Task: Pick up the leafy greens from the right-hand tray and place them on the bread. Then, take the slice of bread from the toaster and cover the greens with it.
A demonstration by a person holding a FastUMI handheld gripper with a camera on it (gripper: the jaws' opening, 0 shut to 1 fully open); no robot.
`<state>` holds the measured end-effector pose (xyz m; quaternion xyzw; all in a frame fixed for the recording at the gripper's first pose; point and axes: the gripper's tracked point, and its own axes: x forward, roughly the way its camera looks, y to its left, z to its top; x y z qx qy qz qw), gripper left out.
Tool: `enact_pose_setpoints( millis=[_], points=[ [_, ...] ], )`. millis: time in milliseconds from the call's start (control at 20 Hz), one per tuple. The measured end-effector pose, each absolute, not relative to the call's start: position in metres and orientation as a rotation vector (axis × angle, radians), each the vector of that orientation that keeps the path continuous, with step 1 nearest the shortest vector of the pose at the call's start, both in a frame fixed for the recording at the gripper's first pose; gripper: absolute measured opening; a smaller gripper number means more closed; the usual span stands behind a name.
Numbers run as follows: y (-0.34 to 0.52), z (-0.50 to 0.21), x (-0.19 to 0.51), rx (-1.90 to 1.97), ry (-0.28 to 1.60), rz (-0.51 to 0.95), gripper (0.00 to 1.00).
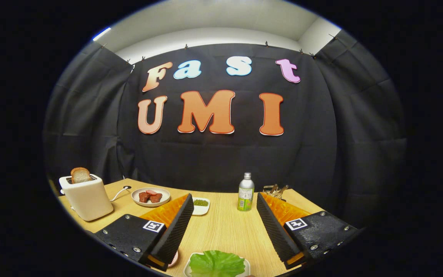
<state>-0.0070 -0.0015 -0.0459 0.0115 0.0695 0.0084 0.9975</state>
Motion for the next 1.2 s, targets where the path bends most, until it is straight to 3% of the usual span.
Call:
enact_pose_setpoints(
  millis=[850,1200],
  points=[
    [0.010,-0.195,-0.047,-0.069,0.747,0.106,0.97],
    [0.013,-0.231,-0.065,-0.089,0.905,0.119,0.93]
  ],
)
